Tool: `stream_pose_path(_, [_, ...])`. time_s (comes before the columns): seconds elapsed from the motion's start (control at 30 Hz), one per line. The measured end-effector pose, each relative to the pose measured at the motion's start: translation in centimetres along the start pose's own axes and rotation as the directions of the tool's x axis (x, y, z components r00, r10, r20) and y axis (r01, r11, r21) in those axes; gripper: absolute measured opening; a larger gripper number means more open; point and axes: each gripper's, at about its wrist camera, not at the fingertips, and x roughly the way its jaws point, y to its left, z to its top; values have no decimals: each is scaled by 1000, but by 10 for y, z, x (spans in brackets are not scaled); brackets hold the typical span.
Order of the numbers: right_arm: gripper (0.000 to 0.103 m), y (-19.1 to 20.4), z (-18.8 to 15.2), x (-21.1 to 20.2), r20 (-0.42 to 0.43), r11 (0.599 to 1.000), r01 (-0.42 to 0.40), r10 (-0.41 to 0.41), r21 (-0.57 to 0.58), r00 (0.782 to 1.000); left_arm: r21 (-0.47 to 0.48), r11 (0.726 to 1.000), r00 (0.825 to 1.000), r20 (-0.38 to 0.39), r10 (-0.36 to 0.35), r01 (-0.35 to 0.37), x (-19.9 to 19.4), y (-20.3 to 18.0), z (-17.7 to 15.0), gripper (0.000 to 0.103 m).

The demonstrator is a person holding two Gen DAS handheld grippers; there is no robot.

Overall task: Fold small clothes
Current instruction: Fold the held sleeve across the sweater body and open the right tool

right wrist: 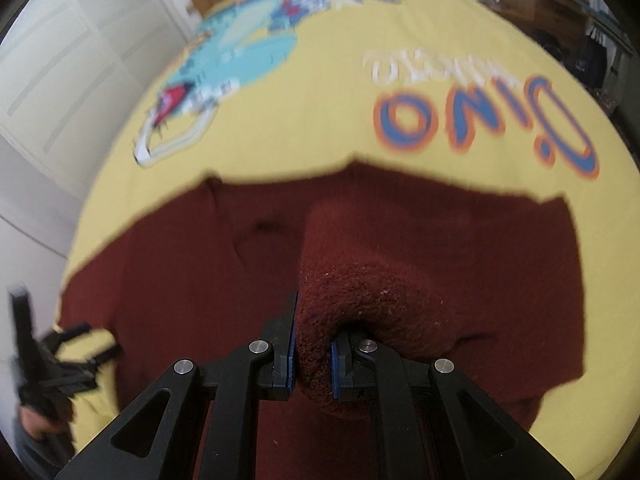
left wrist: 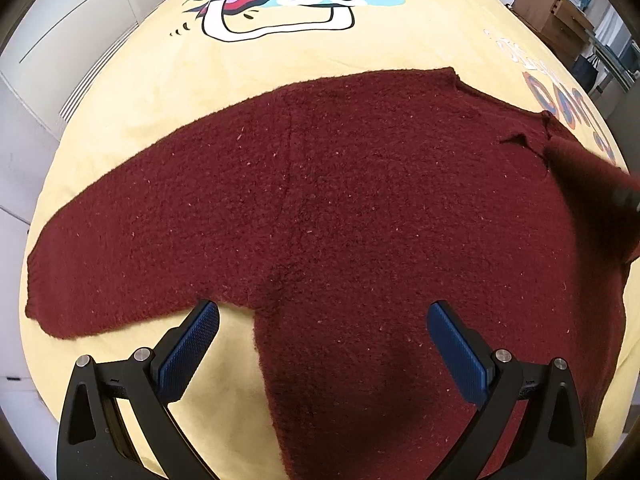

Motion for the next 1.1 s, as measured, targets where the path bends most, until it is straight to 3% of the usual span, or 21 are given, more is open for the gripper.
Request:
stream_pose_path(0.27, [16, -4, -24, 39, -118, 997, 74, -75, -15, 990, 5, 1000, 1000, -23, -2, 2, 6, -12, 1, 102])
stream_pose_path(0.37, [23, -6, -24, 40, -126, 997, 75, -76, -10, 989, 5, 1000, 1000, -27, 1, -1, 8, -13, 2, 102])
stream_pose_path(0.4, [30, -6, -24, 39, -127, 997, 81, -82, -12, 988, 6, 1000, 1000, -28, 5, -4, 7, -13, 2, 102])
stream_pose_path(0.43, [50, -6, -23, 37, -131, 996, 90, -92, -19, 987, 7, 1000, 1000, -28, 7, -7, 7, -15, 2, 102])
stream_pose_path(0.5, [73, -7, -23, 31, -126, 994, 100, -103, -30, 987, 9, 1000, 1000, -29, 11, -11, 6, -16, 2, 102])
stream_pose_path(0.53, [76, -8, -23, 28, -124, 993, 109, -112, -36, 986, 10, 1000, 999, -30, 12, -12, 6, -16, 3, 102])
stream_pose_path(0.7, [81, -21, -31, 10, -135, 980, 182, -191, -74, 972, 33, 999, 1000, -28, 13, -12, 5, -20, 2, 102])
stream_pose_path(0.83, [82, -45, -45, -9, -125, 995, 93, -89, 25, 988, 55, 998, 999, -32, -13, 15, 2, -29, 0, 102])
stream_pose_path(0.97, [82, -67, -61, -23, -112, 984, 173, -167, 43, 980, 120, 991, 998, -2, -64, 64, -7, -63, 10, 102])
stream_pose_path(1.1, [82, -85, -75, -34, -112, 975, 207, -198, 79, 974, 240, 966, 994, 15, -105, 98, -16, -111, 22, 102])
